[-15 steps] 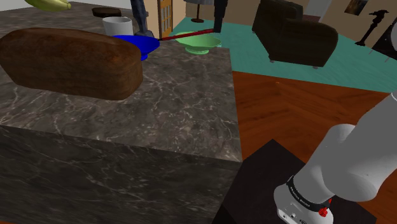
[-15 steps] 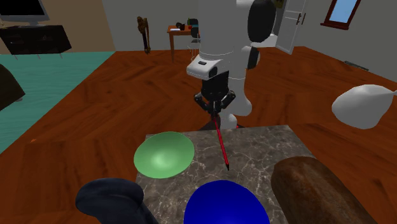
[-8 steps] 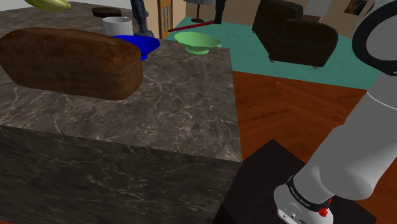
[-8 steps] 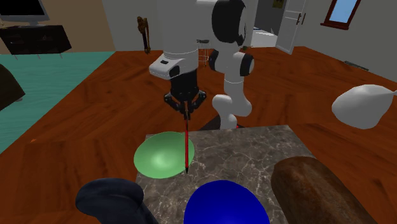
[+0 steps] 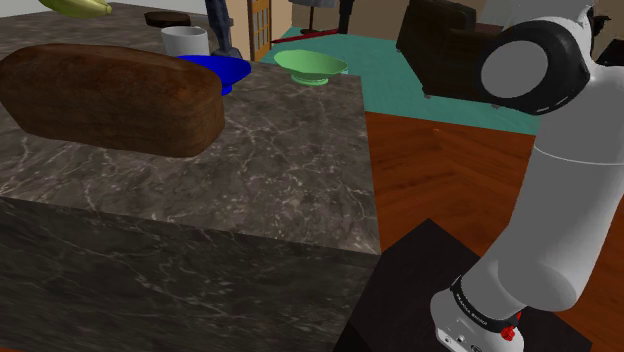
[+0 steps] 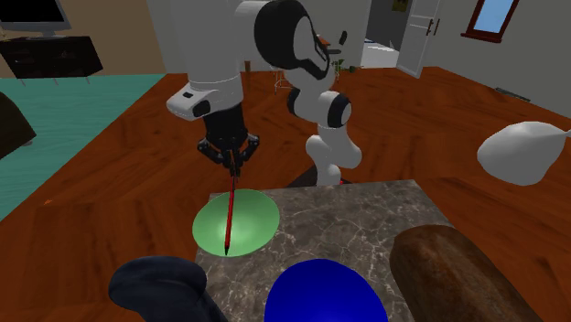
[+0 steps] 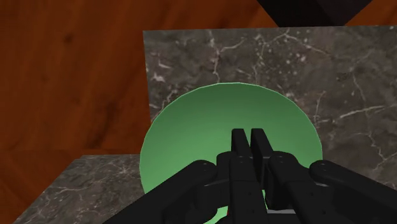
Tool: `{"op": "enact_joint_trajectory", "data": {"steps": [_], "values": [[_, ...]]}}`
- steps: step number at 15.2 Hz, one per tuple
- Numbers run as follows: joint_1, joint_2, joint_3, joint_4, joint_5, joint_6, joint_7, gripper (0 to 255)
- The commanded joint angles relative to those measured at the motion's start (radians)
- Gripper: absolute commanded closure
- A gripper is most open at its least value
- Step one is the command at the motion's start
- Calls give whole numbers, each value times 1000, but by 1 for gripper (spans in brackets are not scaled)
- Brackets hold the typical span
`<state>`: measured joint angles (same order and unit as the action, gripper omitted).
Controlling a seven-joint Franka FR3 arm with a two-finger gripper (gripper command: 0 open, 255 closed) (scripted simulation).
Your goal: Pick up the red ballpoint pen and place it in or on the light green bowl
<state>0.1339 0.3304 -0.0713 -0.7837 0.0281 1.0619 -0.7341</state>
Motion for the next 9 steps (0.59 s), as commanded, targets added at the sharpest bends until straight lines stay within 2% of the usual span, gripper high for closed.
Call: {"op": "enact_joint_trajectory", "data": {"steps": [1, 9], "values": [[5, -49, 0, -110, -4, 63, 0, 255], [14, -167, 2, -404, -14, 239, 3, 255]]}}
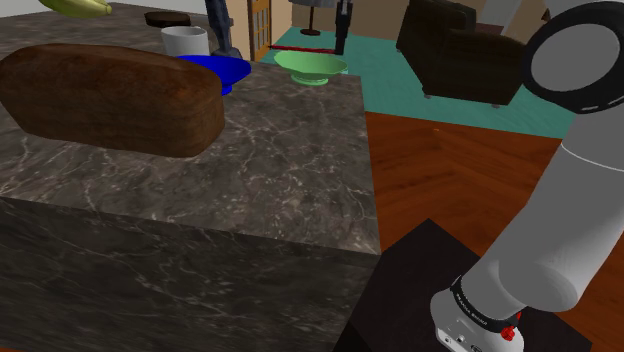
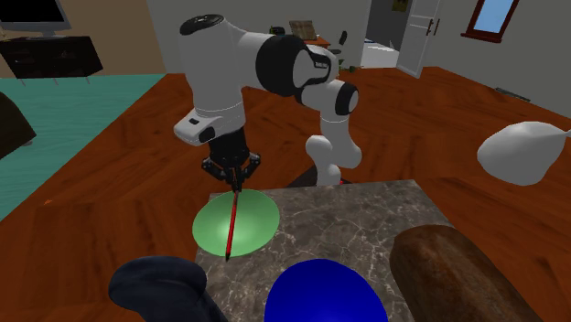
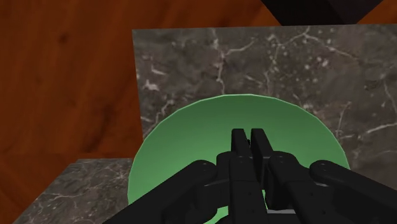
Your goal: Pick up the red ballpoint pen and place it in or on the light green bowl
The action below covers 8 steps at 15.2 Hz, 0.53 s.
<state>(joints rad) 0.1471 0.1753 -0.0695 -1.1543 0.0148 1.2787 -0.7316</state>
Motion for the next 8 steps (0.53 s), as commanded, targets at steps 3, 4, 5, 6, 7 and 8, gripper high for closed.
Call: {"op": "enact_joint_trajectory", "data": {"steps": [3, 4, 5, 6, 7, 8], "values": [[2, -41, 1, -120, -3, 79, 1, 255], [2, -41, 1, -120, -3, 79, 1, 255], [2, -42, 1, -120, -3, 79, 1, 255], [2, -42, 1, -120, -3, 79, 1, 255], [2, -42, 1, -120, -3, 79, 1, 255], [2, -41, 1, -120, -3, 79, 1, 255]]}}
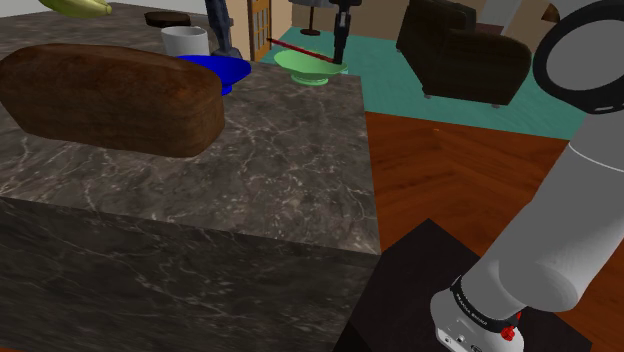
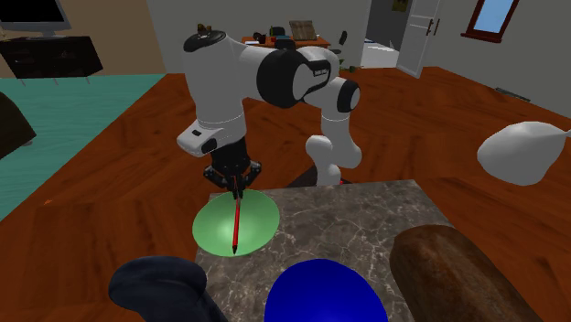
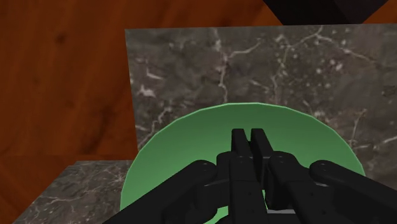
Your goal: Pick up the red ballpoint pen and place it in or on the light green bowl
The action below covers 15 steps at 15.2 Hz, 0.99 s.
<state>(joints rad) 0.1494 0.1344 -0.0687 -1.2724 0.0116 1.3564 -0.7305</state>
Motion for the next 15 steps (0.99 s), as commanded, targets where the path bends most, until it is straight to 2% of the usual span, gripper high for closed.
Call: {"op": "enact_joint_trajectory", "data": {"steps": [1, 3, 4, 9, 13, 15], "values": [[0, -1, 0, -2, 0, 1, 0, 255], [0, -1, 0, -2, 0, 1, 0, 255], [0, -1, 0, -2, 0, 1, 0, 0], [0, -1, 0, -2, 0, 1, 0, 0], [-9, 126, -3, 319, 10, -193, -4, 0], [-9, 126, -3, 320, 10, -194, -4, 0]]}}
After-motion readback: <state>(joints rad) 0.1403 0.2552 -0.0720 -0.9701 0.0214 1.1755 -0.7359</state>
